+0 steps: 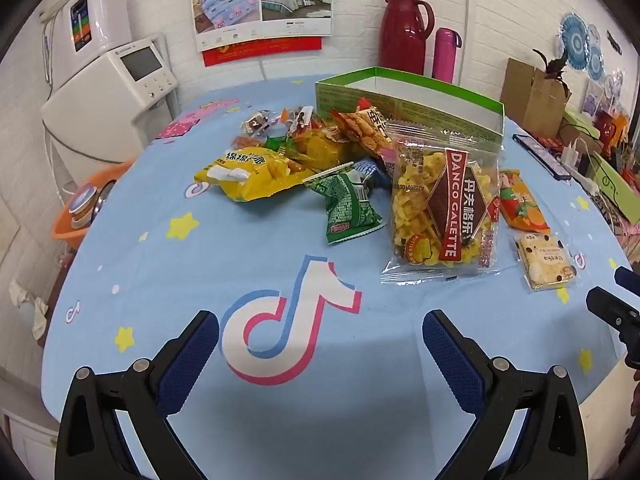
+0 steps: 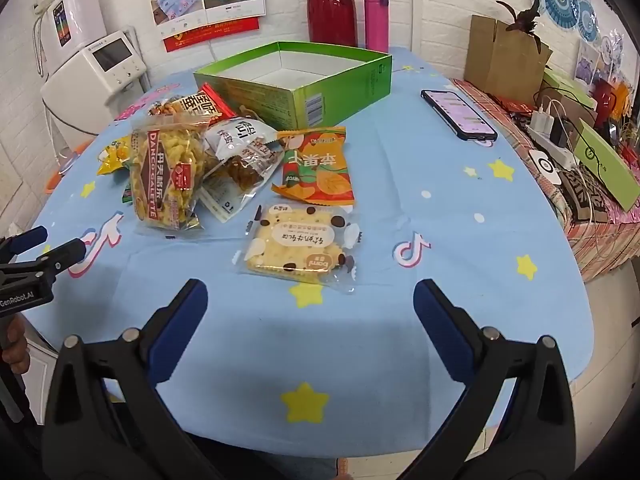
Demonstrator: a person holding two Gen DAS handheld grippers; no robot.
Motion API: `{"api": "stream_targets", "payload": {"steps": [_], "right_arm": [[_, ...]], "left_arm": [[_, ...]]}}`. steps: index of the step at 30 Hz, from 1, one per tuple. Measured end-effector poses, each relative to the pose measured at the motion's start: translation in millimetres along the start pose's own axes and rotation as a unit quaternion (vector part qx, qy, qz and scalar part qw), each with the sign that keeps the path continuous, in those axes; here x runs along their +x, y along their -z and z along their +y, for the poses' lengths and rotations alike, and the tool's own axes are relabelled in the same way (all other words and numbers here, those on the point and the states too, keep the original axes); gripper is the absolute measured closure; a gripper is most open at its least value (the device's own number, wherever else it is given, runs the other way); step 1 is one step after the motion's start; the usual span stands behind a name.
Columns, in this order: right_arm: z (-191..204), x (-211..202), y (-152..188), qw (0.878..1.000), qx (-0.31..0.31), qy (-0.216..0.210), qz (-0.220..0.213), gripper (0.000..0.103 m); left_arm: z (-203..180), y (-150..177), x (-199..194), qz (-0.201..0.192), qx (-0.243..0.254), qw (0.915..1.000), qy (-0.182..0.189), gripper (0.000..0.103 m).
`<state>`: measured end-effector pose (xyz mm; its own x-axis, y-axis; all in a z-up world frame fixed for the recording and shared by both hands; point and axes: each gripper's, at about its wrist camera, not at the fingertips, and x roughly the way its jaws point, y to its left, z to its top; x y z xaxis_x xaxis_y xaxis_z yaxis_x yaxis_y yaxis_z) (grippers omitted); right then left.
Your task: Organize snacks
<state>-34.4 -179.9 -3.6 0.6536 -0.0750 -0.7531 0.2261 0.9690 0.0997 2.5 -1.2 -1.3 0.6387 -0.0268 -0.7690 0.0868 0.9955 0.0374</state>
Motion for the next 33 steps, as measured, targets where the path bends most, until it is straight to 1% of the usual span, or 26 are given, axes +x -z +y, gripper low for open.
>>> {"api": "stream_targets", "payload": {"steps": [33], "right_arm": [[3.1,11.0,0.1,1.0,0.006,-0.005,0.01,0.001]], "left_arm": [[-6.8,0.7,5.5,0.002,0.004,1.0,0.004,0.0]]}}
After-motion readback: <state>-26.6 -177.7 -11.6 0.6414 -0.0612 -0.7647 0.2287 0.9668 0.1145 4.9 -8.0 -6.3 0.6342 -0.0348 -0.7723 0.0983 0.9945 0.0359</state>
